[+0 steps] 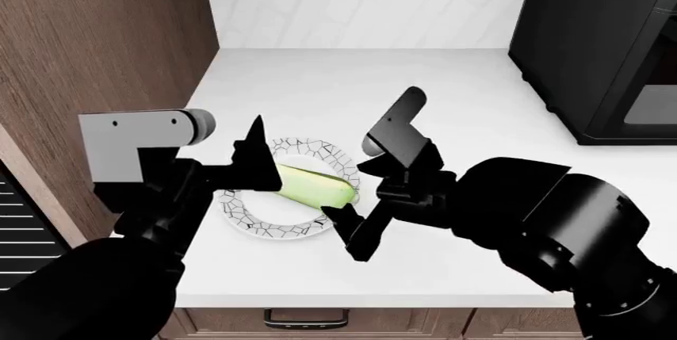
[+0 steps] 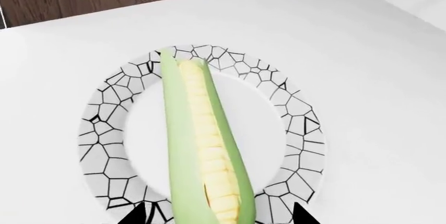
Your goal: Place the corn on the rack of the oven.
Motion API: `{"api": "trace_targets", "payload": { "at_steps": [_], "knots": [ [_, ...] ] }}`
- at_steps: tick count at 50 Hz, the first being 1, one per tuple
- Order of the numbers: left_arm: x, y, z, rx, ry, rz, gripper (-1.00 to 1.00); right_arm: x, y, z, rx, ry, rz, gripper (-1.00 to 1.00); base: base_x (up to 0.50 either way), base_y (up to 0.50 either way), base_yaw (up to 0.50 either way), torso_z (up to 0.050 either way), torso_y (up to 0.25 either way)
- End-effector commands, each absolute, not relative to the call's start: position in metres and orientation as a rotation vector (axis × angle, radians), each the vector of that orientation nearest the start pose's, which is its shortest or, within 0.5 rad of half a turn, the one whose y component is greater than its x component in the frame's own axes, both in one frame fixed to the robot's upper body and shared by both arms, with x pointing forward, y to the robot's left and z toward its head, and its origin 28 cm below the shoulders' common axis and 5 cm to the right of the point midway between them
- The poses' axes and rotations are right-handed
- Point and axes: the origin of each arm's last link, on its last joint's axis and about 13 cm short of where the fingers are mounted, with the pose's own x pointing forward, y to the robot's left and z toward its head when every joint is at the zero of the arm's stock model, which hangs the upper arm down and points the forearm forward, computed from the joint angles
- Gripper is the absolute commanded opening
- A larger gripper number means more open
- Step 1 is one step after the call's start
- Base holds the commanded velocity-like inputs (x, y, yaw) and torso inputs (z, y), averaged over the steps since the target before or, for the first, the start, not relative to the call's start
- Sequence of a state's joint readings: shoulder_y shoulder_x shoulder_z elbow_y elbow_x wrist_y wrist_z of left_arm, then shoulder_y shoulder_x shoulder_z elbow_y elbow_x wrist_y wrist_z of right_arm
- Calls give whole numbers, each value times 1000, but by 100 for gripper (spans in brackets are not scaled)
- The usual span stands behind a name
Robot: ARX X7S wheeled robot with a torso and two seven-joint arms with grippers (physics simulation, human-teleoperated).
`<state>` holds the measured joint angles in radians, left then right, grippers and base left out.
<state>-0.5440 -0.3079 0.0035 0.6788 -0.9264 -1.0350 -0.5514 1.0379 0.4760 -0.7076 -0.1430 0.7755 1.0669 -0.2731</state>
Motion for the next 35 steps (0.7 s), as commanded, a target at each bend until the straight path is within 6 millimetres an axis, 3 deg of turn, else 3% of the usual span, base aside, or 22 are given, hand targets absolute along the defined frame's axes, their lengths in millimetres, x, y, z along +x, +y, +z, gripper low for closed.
{"api": "trace_targets", "payload": {
  "at_steps": [1, 14, 31, 32, 35],
  "knots": [
    [233, 207, 205, -148, -48, -141, 100, 320, -87, 197, -381, 428, 927, 100, 0, 0, 0, 0, 0],
    [234, 209, 204, -147, -49, -133, 100, 322, -88, 186, -371, 457, 919, 100, 0, 0, 0, 0, 0],
    [235, 208, 203, -138, -48, -140, 100, 323, -88, 186, -367, 449, 919, 100, 0, 0, 0, 0, 0],
    [235, 208, 203, -139, -48, -140, 100, 323, -88, 186, -368, 448, 919, -100, 0, 0, 0, 0, 0],
    [235, 208, 202, -138, -45, -140, 100, 323, -88, 189, -370, 435, 916, -100, 0, 0, 0, 0, 0]
  ]
}}
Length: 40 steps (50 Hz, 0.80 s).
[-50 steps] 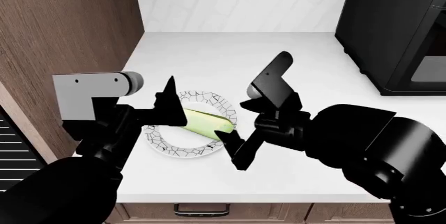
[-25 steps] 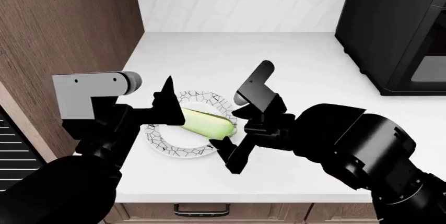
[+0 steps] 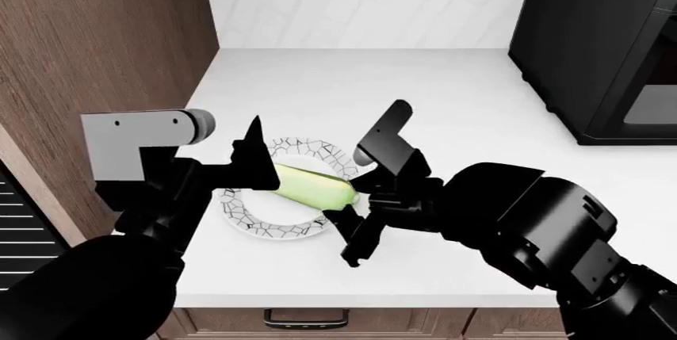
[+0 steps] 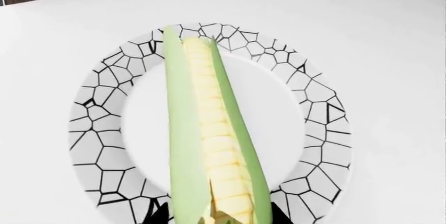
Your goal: Place the corn on the rack of the oven.
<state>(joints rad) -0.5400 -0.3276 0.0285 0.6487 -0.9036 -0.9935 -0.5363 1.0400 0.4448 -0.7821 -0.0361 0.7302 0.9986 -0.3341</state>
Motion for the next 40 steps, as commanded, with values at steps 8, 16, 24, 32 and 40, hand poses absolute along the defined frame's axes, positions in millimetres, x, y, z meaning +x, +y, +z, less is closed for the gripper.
{"api": "trace_targets", "payload": {
  "at_steps": [8, 16, 24, 32, 40],
  "knots": [
    [235, 208, 204, -136, -44, -148, 100, 319, -89, 199, -382, 408, 910, -100, 0, 0, 0, 0, 0],
    [232, 207, 208, -134, -57, -149, 100, 312, -93, 213, -383, 350, 890, -100, 0, 0, 0, 0, 0],
    [229, 207, 212, -132, -75, -152, 100, 300, -98, 229, -367, 272, 857, -100, 0, 0, 0, 0, 0],
    [225, 208, 218, -139, -110, -160, 100, 287, -106, 232, -327, 222, 775, -100, 0, 0, 0, 0, 0],
    [223, 208, 219, -134, -122, -165, 100, 278, -112, 233, -310, 203, 716, -100, 0, 0, 0, 0, 0]
  ]
}}
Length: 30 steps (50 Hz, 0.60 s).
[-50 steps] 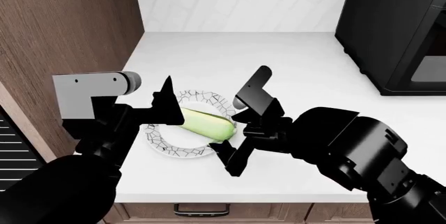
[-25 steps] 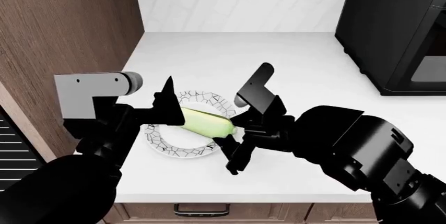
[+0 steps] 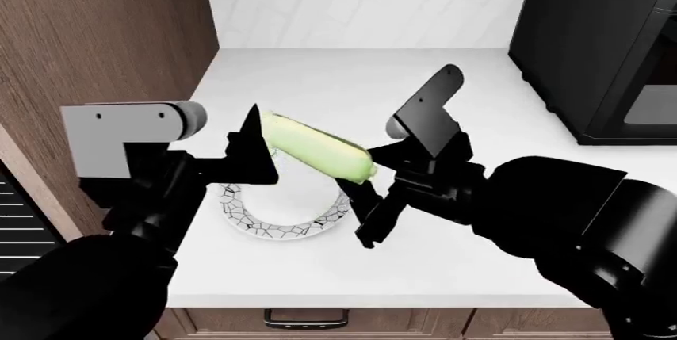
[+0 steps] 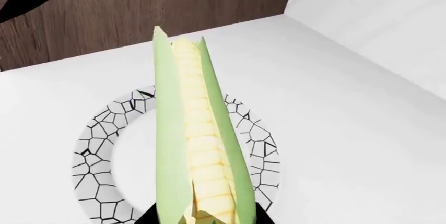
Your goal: Place the corn on the rack of the oven.
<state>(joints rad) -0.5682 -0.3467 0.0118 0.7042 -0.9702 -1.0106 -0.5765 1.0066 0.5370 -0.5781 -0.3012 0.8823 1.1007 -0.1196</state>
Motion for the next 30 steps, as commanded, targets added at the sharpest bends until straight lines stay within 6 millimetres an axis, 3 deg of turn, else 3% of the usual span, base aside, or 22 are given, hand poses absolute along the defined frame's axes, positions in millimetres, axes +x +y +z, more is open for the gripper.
{"api": "trace_targets", "payload": {
  "at_steps": [1, 13, 30],
  "knots": [
    [223, 208, 219, -133, -122, -165, 100, 278, -112, 233, -310, 202, 712, -100, 0, 0, 0, 0, 0],
    [221, 207, 221, -133, -119, -171, 100, 259, -117, 241, -229, 123, 604, -100, 0, 0, 0, 0, 0],
    [208, 203, 233, -113, -118, -182, 100, 217, -127, 254, -188, 0, 529, -100, 0, 0, 0, 0, 0]
  ]
}}
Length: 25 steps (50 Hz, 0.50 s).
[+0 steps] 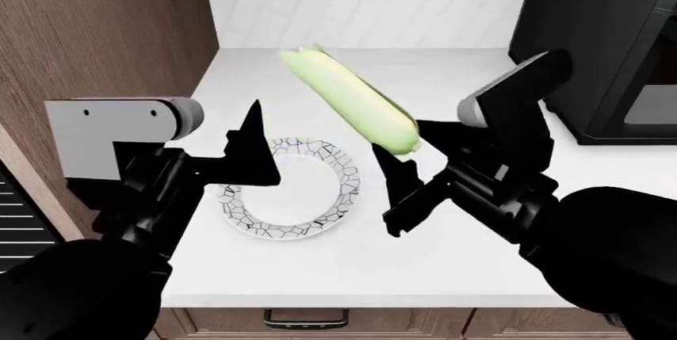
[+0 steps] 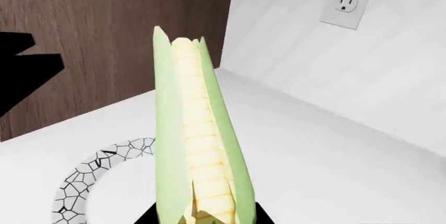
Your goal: Place the corn on the rack of the oven.
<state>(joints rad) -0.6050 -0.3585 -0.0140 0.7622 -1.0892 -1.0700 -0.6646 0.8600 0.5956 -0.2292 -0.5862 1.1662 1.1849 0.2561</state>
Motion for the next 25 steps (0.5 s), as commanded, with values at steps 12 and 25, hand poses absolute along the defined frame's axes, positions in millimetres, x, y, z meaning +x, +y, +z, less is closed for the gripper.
{"api": "trace_targets", "payload": {
  "at_steps": [12, 25],
  "knots": [
    [196, 208, 252, -58, -104, -180, 100, 196, -131, 273, -195, -17, 508, -100, 0, 0, 0, 0, 0],
    [183, 212, 259, -30, -71, -176, 100, 177, -133, 279, -203, -34, 504, -100, 0, 0, 0, 0, 1]
  ]
}}
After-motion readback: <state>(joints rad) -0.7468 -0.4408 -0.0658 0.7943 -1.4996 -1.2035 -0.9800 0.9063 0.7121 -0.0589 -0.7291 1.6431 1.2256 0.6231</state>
